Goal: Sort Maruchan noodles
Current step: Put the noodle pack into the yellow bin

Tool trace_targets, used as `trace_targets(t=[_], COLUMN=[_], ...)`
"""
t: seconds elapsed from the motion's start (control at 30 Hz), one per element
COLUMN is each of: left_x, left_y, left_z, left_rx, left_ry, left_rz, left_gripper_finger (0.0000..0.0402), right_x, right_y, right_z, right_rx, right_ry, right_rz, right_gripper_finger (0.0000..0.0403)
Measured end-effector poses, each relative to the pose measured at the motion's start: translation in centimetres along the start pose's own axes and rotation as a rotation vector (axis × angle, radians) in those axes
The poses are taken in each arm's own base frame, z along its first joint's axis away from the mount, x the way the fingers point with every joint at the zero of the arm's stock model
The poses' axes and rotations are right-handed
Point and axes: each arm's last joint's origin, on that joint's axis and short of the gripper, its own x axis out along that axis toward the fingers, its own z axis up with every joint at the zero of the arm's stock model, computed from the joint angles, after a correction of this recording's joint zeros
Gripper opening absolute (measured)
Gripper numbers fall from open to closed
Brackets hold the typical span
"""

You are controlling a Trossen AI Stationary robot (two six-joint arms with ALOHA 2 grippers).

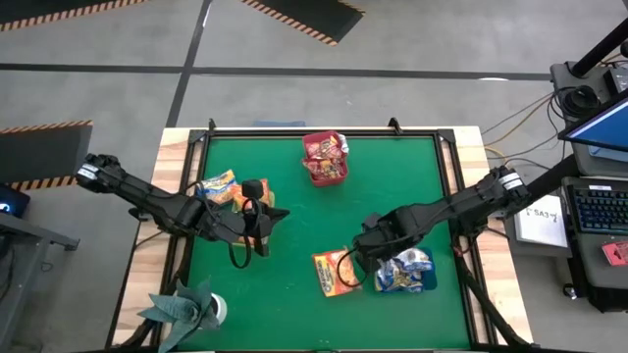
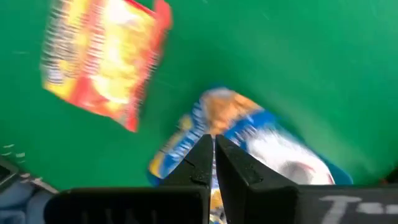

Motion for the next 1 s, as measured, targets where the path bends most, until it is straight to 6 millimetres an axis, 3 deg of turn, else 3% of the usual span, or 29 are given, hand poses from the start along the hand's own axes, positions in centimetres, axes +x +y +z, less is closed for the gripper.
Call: trace_targets(t=[0.3, 0.6, 1.0], left_x=[0.0, 0.0, 0.0], left_y=[-0.1, -0.2, -0.2], left_z=[0.0, 0.0, 0.0], left_rx=[-0.008, -0.01, -0.017], left_ry=[-0.006, -0.012, -0.011], left_rz=[-0.025, -0.052, -0.053], left_gripper_finger=[0.0, 0.0, 0.0], right_x=[-0.4, 2.5, 6.8], right_y=[2.9, 4.4, 3.0], right_z=[1.1, 1.7, 2.8], right_rx=[-0.225, -0.483, -0.522], right_ry=[-0.176, -0.338, -0.388], right_rz=[0.27, 0.442, 0.458], right_gripper_finger=[0.0009, 0.0009, 0.0009])
